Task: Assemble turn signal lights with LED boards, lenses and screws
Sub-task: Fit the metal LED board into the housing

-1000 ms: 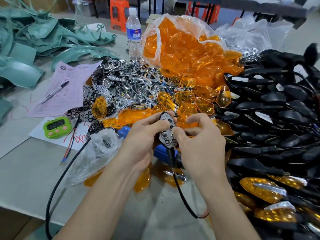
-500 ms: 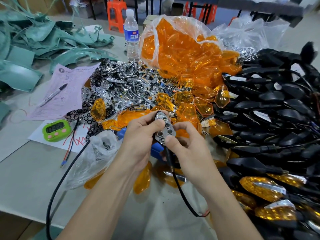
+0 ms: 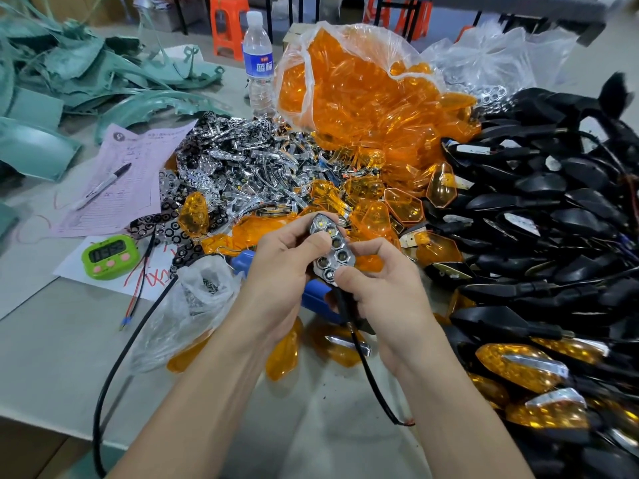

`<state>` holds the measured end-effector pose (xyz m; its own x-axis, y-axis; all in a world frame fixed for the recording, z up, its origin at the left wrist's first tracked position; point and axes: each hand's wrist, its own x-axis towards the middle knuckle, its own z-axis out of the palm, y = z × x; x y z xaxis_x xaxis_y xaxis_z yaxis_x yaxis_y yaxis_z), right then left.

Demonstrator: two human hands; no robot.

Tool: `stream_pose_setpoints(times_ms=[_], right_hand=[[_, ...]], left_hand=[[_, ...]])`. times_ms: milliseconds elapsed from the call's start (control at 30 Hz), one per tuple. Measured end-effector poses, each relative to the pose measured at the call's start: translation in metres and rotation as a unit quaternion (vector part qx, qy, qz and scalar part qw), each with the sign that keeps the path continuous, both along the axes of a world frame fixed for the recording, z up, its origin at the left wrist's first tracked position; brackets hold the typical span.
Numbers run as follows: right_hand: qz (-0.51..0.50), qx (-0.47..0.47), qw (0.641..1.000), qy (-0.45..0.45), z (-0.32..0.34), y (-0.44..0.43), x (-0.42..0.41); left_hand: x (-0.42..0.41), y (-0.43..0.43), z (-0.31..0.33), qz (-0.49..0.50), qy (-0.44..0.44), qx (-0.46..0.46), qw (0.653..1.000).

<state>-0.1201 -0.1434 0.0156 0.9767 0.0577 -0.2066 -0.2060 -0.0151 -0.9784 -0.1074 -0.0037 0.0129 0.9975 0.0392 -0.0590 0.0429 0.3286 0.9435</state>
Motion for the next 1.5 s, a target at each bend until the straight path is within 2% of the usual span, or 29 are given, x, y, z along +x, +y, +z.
stream_pose_setpoints(times_ms=[300, 567, 700, 833, 900, 1000, 1100, 1233, 1400, 1500], right_hand=[[-0.018, -0.020, 1.000, 0.001, -0.006, 0.008, 0.001], [-0.043, -0.095, 0.993, -0.047, -0.009, 0.019, 0.000], [0.011, -0.092, 0.994, -0.055, -0.008, 0.016, 0.003], [0.085, -0.008, 0.996, 0.007, -0.006, 0.005, 0.004], [0.043, -0.027, 0.999, -0.012, -0.007, 0.002, 0.001], [-0.004, -0.132, 0.986, -0.099, -0.009, 0.005, -0.004], [-0.019, -0.151, 0.983, -0.106, -0.008, 0.013, -0.009], [-0.084, -0.224, 0.962, -0.129, -0.008, 0.020, -0.010], [-0.100, -0.202, 0.971, -0.078, -0.009, 0.019, -0.004], [-0.096, -0.169, 0.980, -0.041, -0.009, 0.013, 0.000]], left_hand=[[0.000, 0.000, -0.005, 0.002, -0.018, 0.044, 0.999], [0.008, 0.006, -0.010, 0.018, -0.027, 0.052, 0.998], [0.008, 0.009, -0.012, 0.024, 0.001, 0.002, 1.000], [0.010, 0.016, -0.010, 0.031, 0.042, -0.047, 0.998], [0.011, 0.018, -0.009, 0.028, 0.050, -0.065, 0.996], [0.010, 0.016, -0.008, 0.025, 0.042, -0.085, 0.995], [0.008, 0.012, -0.008, 0.025, 0.024, -0.061, 0.998], [0.007, 0.005, -0.011, 0.048, 0.005, -0.009, 0.999], [0.006, 0.001, -0.014, 0.069, -0.016, 0.047, 0.996], [0.004, -0.001, -0.013, 0.061, -0.016, 0.038, 0.997]])
